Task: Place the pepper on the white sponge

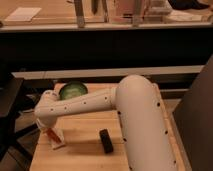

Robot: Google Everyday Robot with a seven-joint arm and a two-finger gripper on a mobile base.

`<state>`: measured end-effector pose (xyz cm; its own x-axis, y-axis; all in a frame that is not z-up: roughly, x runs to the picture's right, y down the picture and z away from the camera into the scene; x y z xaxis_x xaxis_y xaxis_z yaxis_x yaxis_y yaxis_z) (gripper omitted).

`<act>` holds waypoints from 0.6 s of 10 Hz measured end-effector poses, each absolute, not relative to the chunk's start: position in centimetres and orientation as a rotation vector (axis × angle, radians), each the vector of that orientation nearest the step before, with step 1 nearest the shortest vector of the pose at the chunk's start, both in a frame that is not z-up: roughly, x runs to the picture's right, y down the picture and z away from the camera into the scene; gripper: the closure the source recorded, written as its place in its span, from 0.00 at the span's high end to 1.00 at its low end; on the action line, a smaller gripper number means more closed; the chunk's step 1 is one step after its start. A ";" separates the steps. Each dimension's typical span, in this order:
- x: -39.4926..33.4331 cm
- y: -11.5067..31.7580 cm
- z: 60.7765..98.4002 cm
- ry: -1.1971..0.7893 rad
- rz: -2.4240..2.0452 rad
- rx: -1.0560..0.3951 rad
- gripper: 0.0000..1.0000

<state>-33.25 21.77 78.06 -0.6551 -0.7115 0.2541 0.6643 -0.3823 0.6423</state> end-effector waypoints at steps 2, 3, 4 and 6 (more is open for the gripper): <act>-33.3 21.8 78.0 -0.936 -2.092 0.082 0.29; -33.3 21.8 78.0 -0.938 -2.095 0.083 0.29; -33.3 21.8 78.0 -0.940 -2.097 0.084 0.29; -33.3 21.9 77.9 -0.945 -2.104 0.086 0.29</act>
<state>-33.31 21.89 77.92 -0.6702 -0.7002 0.2460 0.6490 -0.3920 0.6520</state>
